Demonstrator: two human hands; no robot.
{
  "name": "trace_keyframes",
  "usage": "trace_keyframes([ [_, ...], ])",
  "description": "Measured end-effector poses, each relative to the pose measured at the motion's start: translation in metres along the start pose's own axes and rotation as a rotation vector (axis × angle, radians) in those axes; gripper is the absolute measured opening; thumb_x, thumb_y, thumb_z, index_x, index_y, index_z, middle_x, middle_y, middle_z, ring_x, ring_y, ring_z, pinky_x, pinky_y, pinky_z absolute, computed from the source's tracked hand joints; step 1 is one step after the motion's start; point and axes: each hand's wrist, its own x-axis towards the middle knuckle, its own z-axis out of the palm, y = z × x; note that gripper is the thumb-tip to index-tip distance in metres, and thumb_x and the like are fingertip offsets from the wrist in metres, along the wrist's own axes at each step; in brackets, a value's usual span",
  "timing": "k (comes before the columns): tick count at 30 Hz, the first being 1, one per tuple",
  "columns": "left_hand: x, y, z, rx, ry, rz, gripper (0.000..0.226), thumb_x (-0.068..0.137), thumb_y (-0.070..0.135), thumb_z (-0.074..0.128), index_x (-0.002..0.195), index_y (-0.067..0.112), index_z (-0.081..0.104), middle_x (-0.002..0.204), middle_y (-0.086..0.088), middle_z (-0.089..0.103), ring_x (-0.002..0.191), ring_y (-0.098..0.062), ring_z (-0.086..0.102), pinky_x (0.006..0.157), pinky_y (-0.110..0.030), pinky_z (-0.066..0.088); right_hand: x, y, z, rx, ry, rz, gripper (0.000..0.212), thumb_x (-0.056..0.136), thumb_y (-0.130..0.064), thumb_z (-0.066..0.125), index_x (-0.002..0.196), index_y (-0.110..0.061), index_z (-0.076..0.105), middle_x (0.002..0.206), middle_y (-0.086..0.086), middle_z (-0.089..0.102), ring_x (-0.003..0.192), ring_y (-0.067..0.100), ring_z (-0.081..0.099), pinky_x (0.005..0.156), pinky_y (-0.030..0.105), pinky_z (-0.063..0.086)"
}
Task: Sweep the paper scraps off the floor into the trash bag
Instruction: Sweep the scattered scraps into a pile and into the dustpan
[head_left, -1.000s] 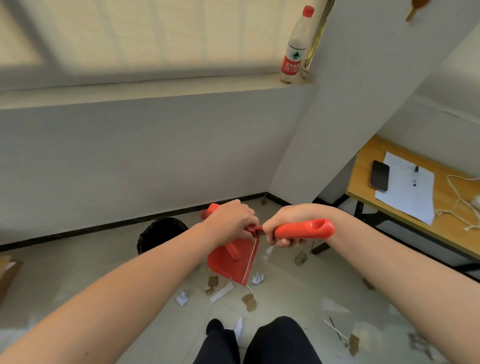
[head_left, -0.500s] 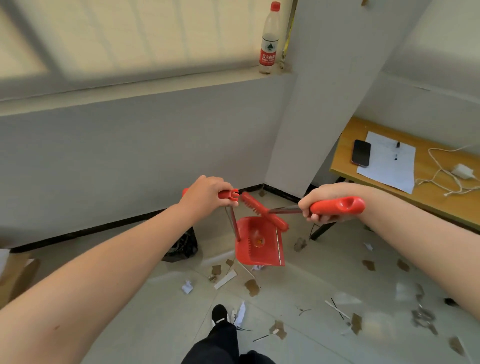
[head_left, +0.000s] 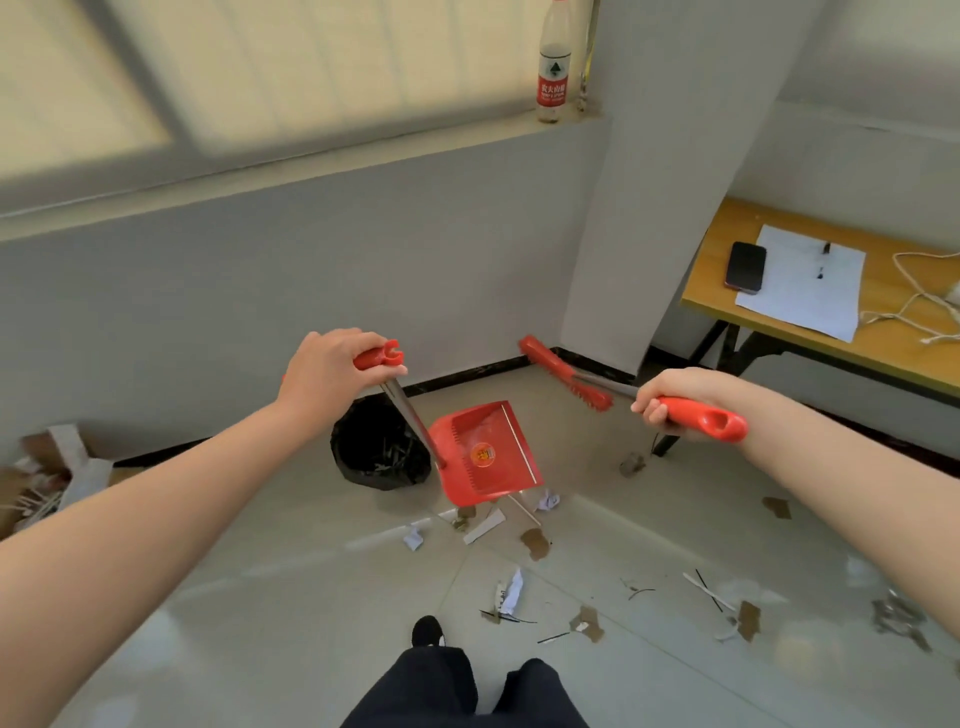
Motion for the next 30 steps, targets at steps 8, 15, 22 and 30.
trace_keyframes([
  [8, -0.044, -0.084, -0.059, -0.077, -0.084, -0.015, 0.026, 0.071, 0.066, 0.066, 0.077, 0.041, 0.062, 0.074, 0.016, 0.063, 0.07, 0.0, 0.057, 0.07, -0.033, 0.045, 0.018, 0.012, 0.045, -0.014, -0.006, -0.036, 0.013, 0.086, 0.011, 0.053, 0.092, 0.0, 0.05, 0.065, 0.011, 0.048, 0.045, 0.013, 0.046, 0.032, 0.017, 0.041],
  [15, -0.115, -0.164, -0.118, -0.164, -0.137, -0.144, 0.02, 0.067, 0.041, 0.081, 0.073, 0.044, 0.063, 0.08, 0.011, 0.065, 0.074, -0.009, 0.057, 0.064, -0.025, 0.038, 0.038, 0.005, 0.108, -0.014, 0.058, -0.031, 0.016, 0.084, 0.012, 0.052, 0.079, -0.002, 0.049, 0.064, 0.011, 0.047, 0.04, 0.014, 0.044, 0.03, 0.017, 0.039],
  [22, -0.149, -0.266, -0.131, -0.136, -0.222, -0.264, 0.022, 0.064, 0.039, 0.084, 0.079, 0.037, 0.068, 0.083, 0.018, 0.066, 0.081, -0.001, 0.059, 0.066, -0.015, 0.039, 0.05, -0.009, 0.154, -0.005, 0.127, -0.026, 0.02, 0.086, 0.013, 0.051, 0.086, -0.007, 0.047, 0.067, 0.011, 0.047, 0.037, 0.011, 0.046, 0.031, 0.015, 0.04],
  [30, -0.18, -0.347, -0.05, 0.056, -0.262, -0.235, 0.04, 0.062, 0.051, 0.079, 0.085, 0.019, 0.077, 0.071, 0.006, 0.066, 0.069, -0.02, 0.062, 0.062, -0.033, 0.043, 0.075, 0.004, 0.195, -0.031, 0.197, 0.048, 0.012, 0.085, 0.01, 0.053, 0.083, -0.002, 0.049, 0.064, 0.01, 0.046, 0.036, 0.012, 0.046, 0.031, 0.017, 0.039],
])
